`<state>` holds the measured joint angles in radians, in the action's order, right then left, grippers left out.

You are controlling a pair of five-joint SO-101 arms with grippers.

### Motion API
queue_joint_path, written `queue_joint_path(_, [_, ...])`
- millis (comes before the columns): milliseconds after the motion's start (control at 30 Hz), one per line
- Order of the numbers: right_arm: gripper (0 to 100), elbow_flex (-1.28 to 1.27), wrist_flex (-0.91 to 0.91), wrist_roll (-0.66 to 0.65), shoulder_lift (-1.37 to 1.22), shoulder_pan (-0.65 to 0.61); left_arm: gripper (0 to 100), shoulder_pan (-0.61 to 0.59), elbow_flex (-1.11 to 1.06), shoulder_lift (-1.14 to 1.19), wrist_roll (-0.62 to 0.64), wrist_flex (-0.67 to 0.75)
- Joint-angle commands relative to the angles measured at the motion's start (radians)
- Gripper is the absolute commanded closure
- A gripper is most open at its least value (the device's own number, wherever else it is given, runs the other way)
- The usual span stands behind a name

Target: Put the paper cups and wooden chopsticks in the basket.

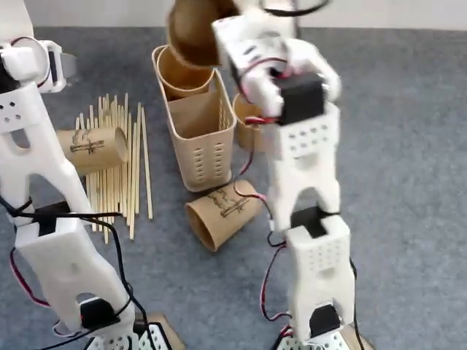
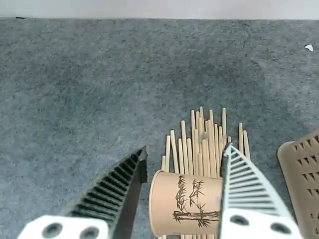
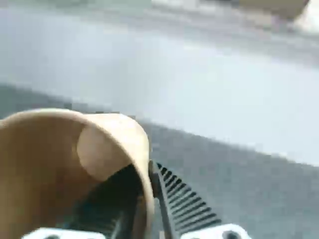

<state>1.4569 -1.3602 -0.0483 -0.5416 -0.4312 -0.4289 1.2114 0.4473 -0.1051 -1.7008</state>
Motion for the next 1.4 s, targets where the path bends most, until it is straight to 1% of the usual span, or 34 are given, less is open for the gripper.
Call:
queue_joint_path(0, [99.3,-0.019,0.018,0.012,-0.033,-0.028,75,-0.019,0.028,-0.045,-0.008,-0.003])
queue_joint_path(233, [99.3,-0.024,-0.081,0.014,-0.059,-0.039,75,-0.018,0.028,-0.044,-0.008,-0.003])
queue_joint_path(333, [98.9,-0.038,-0.053,0.006,-0.068,-0.050,75,-0.016,0.028,-0.044,-0.008,-0.003])
queue_joint_path(400, [94.5,-0.071,-0.039,0.006,-0.077,-0.050,75,-0.016,0.028,-0.044,-0.008,-0.003])
queue_joint_path(500, [81.3,-0.096,-0.038,0.012,-0.094,-0.050,75,-0.018,0.028,-0.044,-0.008,-0.003])
queue_joint_path(567, [75.4,-0.091,-0.038,0.012,-0.090,-0.053,75,-0.018,0.028,-0.044,-0.008,-0.003])
queue_joint_path(633, [73.8,-0.081,-0.042,0.012,-0.073,-0.053,75,-0.021,0.028,-0.044,-0.006,-0.003])
queue_joint_path(700, [73.8,-0.045,-0.070,0.006,-0.042,-0.047,75,-0.054,0.012,-0.044,-0.002,-0.012])
queue_joint_path(800, [73.8,0.016,-0.150,0.006,0.027,-0.022,75,-0.142,-0.097,-0.044,0.000,-0.032])
queue_joint_path(900, [73.8,0.044,-0.255,0.003,0.117,-0.021,75,-0.223,-0.266,-0.044,0.000,-0.035])
queue_joint_path(967, [73.8,-0.002,-0.355,-0.043,0.151,-0.027,75,-0.254,-0.398,-0.044,-0.006,-0.029])
queue_joint_path(1033, [73.8,-0.068,-0.407,-0.074,0.166,-0.033,75,-0.263,-0.522,-0.044,-0.008,0.011])
queue_joint_path(1133, [73.8,-0.182,-0.392,-0.078,0.165,0.002,75,-0.260,-0.664,-0.044,-0.008,0.058])
queue_joint_path(1233, [73.8,-0.259,-0.394,-0.078,0.165,0.019,75,-0.236,-0.762,-0.044,-0.008,0.080])
queue_joint_path(1367, [73.8,-0.283,-0.398,-0.078,0.165,0.030,73,-0.229,-0.854,-0.044,-0.002,0.189])
